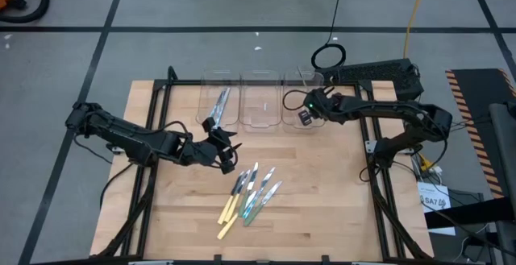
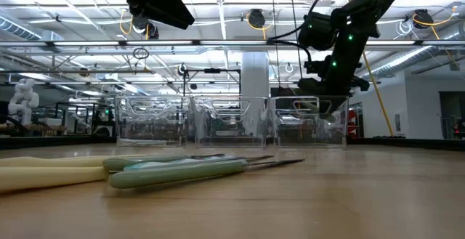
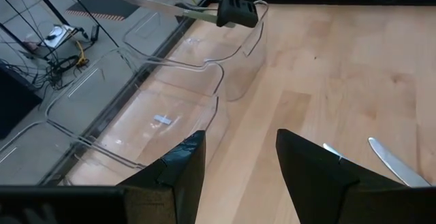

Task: Sort silverware by color (type)
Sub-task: Put the green knife into the right transparent bin

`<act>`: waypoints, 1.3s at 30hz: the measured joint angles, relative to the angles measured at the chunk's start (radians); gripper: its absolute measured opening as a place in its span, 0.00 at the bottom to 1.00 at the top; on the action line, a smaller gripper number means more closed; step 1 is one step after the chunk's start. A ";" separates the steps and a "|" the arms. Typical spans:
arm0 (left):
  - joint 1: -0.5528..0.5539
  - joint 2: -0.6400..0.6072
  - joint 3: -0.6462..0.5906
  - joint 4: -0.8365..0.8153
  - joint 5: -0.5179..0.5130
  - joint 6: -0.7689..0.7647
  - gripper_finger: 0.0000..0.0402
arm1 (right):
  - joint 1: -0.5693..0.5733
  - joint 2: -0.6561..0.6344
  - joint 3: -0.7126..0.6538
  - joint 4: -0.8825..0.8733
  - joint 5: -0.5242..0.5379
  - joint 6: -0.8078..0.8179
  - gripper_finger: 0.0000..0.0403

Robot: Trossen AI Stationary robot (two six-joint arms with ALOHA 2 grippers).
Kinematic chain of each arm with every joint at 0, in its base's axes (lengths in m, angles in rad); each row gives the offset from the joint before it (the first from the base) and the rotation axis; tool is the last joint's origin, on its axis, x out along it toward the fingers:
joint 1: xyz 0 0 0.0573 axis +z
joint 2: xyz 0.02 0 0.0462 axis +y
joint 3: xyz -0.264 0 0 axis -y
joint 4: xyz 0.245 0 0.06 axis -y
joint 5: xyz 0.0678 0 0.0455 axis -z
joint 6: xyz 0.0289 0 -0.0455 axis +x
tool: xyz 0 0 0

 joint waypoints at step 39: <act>-0.008 0.017 0.000 -0.006 0.023 -0.034 0.47 | 0.089 -0.106 0.025 -0.165 0.009 0.045 0.12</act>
